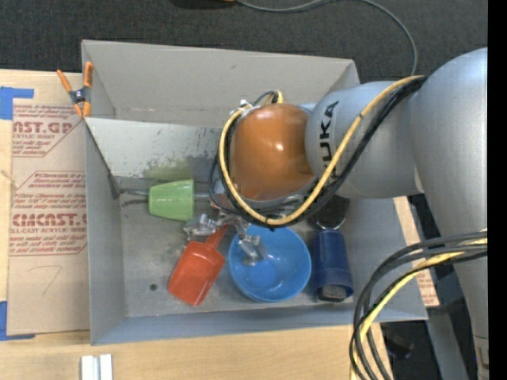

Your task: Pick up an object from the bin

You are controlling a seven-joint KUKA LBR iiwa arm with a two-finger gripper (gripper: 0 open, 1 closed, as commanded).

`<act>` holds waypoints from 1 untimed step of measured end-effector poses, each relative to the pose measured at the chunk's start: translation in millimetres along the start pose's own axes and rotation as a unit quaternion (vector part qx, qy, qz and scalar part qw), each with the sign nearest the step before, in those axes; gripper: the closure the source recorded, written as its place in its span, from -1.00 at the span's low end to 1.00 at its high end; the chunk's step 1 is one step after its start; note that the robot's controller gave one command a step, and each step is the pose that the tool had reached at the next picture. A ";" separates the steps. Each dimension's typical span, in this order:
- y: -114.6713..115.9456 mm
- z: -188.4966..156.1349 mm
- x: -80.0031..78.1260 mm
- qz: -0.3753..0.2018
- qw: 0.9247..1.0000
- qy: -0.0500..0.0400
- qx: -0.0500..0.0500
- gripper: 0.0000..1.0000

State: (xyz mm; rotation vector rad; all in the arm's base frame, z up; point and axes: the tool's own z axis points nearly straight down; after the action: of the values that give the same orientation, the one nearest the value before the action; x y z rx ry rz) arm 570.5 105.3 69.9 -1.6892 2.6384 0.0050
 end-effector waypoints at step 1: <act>-9.8 -3.2 0.2 -0.114 0.993 -0.001 0.000 1.00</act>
Offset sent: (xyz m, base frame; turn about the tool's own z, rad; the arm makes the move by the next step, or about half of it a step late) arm 0.0000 0.0000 0.0000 0.0000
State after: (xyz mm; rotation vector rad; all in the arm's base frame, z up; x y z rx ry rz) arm 579.3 101.0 73.2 -1.9778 2.4265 0.0037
